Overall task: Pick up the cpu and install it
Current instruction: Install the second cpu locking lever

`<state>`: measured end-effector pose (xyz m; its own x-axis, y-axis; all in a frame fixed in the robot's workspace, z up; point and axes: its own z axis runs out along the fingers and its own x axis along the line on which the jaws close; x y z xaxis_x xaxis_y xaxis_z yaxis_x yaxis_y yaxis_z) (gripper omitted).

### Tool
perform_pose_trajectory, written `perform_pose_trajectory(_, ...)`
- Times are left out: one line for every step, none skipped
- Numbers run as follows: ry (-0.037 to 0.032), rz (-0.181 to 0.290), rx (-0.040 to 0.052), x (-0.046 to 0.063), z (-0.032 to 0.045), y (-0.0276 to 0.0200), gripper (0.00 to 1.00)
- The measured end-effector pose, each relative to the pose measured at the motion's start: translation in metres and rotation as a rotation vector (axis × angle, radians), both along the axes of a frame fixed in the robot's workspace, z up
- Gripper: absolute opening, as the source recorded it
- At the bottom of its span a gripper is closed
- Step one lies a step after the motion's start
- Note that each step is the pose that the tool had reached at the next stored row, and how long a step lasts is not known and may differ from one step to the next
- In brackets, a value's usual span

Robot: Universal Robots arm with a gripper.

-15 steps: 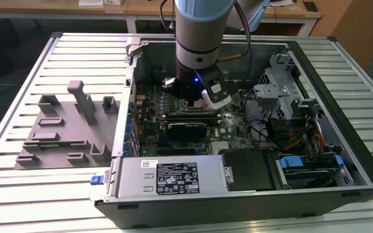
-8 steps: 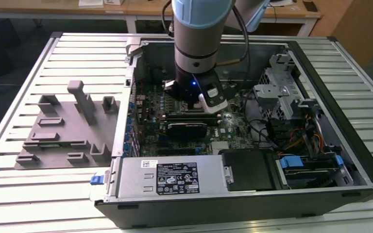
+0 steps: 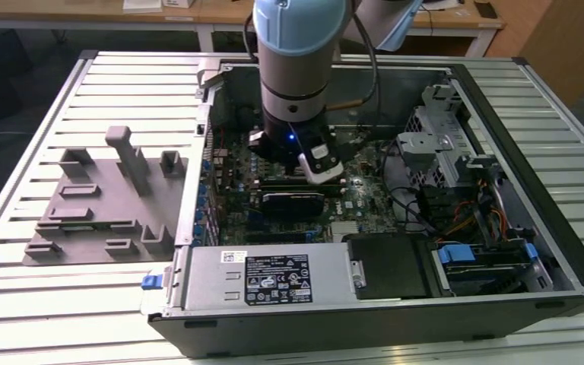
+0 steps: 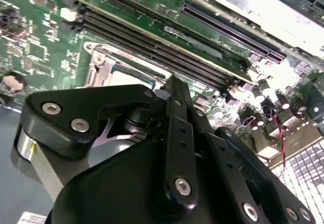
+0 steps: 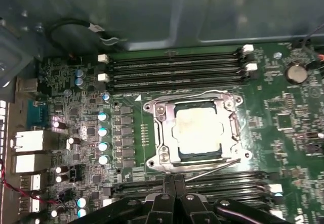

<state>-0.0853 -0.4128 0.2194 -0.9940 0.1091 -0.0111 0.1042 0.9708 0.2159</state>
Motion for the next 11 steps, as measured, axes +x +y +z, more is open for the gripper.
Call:
perform_pose_trajectory(0.0, 0.0, 0.0006, -0.001, -0.0016, 0.0, 0.11)
perform_pose_trajectory(0.0, 0.0, 0.0018, -0.0019, -0.0029, -0.0001, 0.11)
perform_pose_trajectory(0.0, 0.0, 0.004, -0.0027, -0.0042, -0.0002, 0.11)
perform_pose_trajectory(0.0, 0.0, 0.0077, -0.0034, -0.0051, -0.0004, 0.11)
perform_pose_trajectory(-0.0004, 0.001, 0.0138, -0.0039, -0.006, -0.0005, 0.11)
perform_pose_trajectory(-0.0009, 0.003, 0.0208, -0.0044, -0.0066, -0.0006, 0.11)
perform_pose_trajectory(-0.0012, 0.005, 0.028, -0.0049, -0.0072, -0.0009, 0.11)
perform_pose_trajectory(-0.0016, 0.006, 0.0345, -0.0054, -0.0078, -0.0013, 0.11)
perform_pose_trajectory(-0.002, 0.008, 0.0403, -0.0058, -0.0085, -0.0017, 0.11)
perform_pose_trajectory(-0.0023, 0.01, 0.044, -0.0063, -0.0094, -0.0024, 0.11)
perform_pose_trajectory(-0.0025, 0.012, 0.0467, -0.0066, -0.0105, -0.0033, 0.11)
